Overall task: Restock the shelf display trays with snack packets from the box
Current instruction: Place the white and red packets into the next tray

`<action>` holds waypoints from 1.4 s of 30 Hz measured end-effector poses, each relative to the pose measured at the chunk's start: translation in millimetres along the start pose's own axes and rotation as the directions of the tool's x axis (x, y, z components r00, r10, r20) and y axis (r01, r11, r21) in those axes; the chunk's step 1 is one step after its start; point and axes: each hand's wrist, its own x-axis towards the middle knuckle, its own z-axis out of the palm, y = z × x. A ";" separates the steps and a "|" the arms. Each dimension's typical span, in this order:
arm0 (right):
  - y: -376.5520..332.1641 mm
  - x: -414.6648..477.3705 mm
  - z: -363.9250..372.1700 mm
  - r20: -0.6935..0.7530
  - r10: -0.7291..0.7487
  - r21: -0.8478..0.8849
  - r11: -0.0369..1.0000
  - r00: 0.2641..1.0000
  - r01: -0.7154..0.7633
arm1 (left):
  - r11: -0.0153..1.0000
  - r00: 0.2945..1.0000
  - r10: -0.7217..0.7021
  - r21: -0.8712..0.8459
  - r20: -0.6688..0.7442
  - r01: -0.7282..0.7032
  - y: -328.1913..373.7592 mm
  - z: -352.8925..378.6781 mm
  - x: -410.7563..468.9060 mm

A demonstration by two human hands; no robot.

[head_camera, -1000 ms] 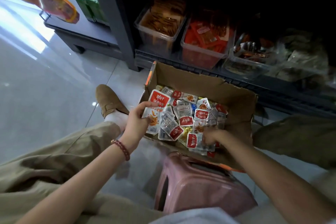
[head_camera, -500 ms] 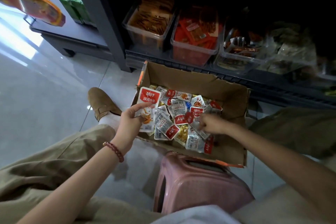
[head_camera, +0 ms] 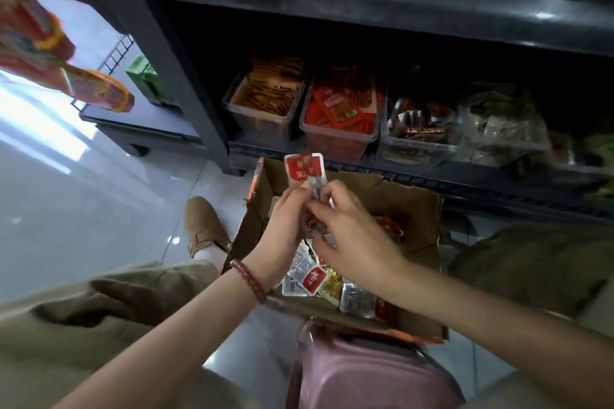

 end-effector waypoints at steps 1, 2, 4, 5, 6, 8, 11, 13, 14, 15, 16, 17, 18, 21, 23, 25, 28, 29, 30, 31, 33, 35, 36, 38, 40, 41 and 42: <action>-0.7 -0.6 -1.8 -0.004 -0.015 0.016 1.000 1.000 0.015 | 1.000 1.000 0.017 -0.026 -0.009 -0.017 4.0 4.8 0.9; -1.3 -0.5 -5.0 0.000 -0.028 0.020 0.999 1.000 0.028 | 0.998 0.999 0.037 -0.043 -0.023 -0.038 7.0 9.4 1.6; 1.6 0.0 -16.1 0.007 -0.054 0.058 0.997 0.999 0.053 | 0.994 0.994 0.101 -0.034 -0.042 -0.102 12.7 18.7 3.1; 3.7 -0.3 -25.0 0.016 -0.063 0.111 0.992 0.998 0.061 | 0.991 0.990 0.133 -0.020 -0.051 -0.134 16.8 23.5 3.2; 6.1 -1.2 -35.7 0.039 -0.070 0.166 0.984 0.997 0.063 | 0.985 0.983 0.171 0.001 -0.059 -0.171 21.3 27.2 3.9; 11.7 -4.4 -58.6 0.052 -0.049 0.275 0.961 0.997 0.033 | 0.954 0.957 0.288 0.097 -0.036 -0.284 32.4 33.6 4.3; 24.7 -1.7 -92.7 -0.221 0.126 0.418 0.908 0.967 -0.023 | 0.812 0.852 0.506 0.258 0.134 -0.523 54.5 45.2 2.6; 31.1 8.7 -116.3 -0.294 0.240 0.522 0.851 0.925 -0.055 | 0.660 0.748 0.616 0.358 0.246 -0.661 69.1 54.4 2.4; 31.7 13.8 -127.8 -0.268 0.272 0.588 0.806 0.924 -0.067 | 0.582 0.701 0.647 0.399 0.300 -0.709 75.5 60.0 2.3; 31.1 18.7 -138.0 -0.233 0.292 0.657 0.751 0.928 -0.071 | 0.518 0.663 0.663 0.427 0.347 -0.741 81.4 65.8 2.2; 29.8 21.9 -146.9 -0.216 0.294 0.705 0.707 0.931 -0.059 | 0.470 0.637 0.673 0.448 0.375 -0.760 87.2 71.7 1.6; 29.0 24.1 -153.5 -0.228 0.289 0.728 0.685 0.930 -0.034 | 0.437 0.622 0.683 0.469 0.382 -0.768 92.4 76.3 1.7; 28.2 25.8 -158.3 -0.258 0.288 0.741 0.672 0.922 -0.003 | 0.416 0.613 0.693 0.485 0.379 -0.769 97.6 80.0 2.7; 24.9 32.3 -163.1 -0.292 0.359 0.824 0.566 0.886 0.042 | 0.291 0.535 0.770 0.554 0.349 -0.780 113.5 89.8 10.7; 21.4 37.3 -161.7 -0.256 0.395 0.876 0.480 0.882 0.040 | 0.189 0.453 0.827 0.593 0.334 -0.783 120.5 95.3 18.6; 16.2 40.4 -161.1 -0.268 0.381 0.878 0.474 0.885 0.062 | 0.137 0.401 0.864 0.624 0.304 -0.769 126.3 99.9 23.8; 12.9 45.5 -166.1 -0.347 0.364 0.861 0.488 0.865 0.140 | 0.159 0.396 0.878 0.616 0.270 -0.771 135.3 102.6 27.0; 12.8 46.5 -169.0 -0.365 0.364 0.863 0.478 0.857 0.164 | 0.167 0.399 0.877 0.609 0.268 -0.775 137.7 102.9 27.6; 12.9 47.4 -171.9 -0.376 0.369 0.867 0.463 0.850 0.183 | 0.173 0.407 0.873 0.610 0.268 -0.773 139.7 103.1 28.3; 12.9 48.2 -175.6 -0.383 0.376 0.873 0.446 0.844 0.197 | 0.184 0.425 0.865 0.617 0.269 -0.765 142.1 103.7 28.6; 15.4 50.5 -182.1 -0.395 0.389 0.880 0.421 0.833 0.220 | 0.273 0.501 0.829 0.602 0.248 -0.750 146.3 106.2 29.7; 17.5 52.9 -186.8 -0.383 0.405 0.894 0.389 0.830 0.223 | 0.471 0.623 0.759 0.501 0.188 -0.726 150.8 110.0 29.2; 18.7 54.7 -188.0 -0.368 0.406 0.902 0.374 0.836 0.215 | 0.546 0.667 0.726 0.447 0.169 -0.708 152.9 110.8 29.7; 20.9 59.7 -190.4 -0.327 0.383 0.909 0.379 0.864 0.176 | 0.541 0.651 0.741 0.429 0.163 -0.723 158.4 111.7 29.2; 20.9 64.1 -197.9 -0.309 0.351 0.909 0.382 0.884 0.166 | 0.452 0.584 0.792 0.474 0.176 -0.756 162.5 110.9 30.5; 20.9 66.1 -204.2 -0.318 0.338 0.907 0.380 0.886 0.180 | 0.397 0.545 0.818 0.505 0.185 -0.766 166.2 110.4 32.5; 20.7 68.2 -211.2 -0.336 0.322 0.901 0.384 0.885 0.202 | 0.340 0.504 0.842 0.536 0.194 -0.773 170.6 110.5 35.5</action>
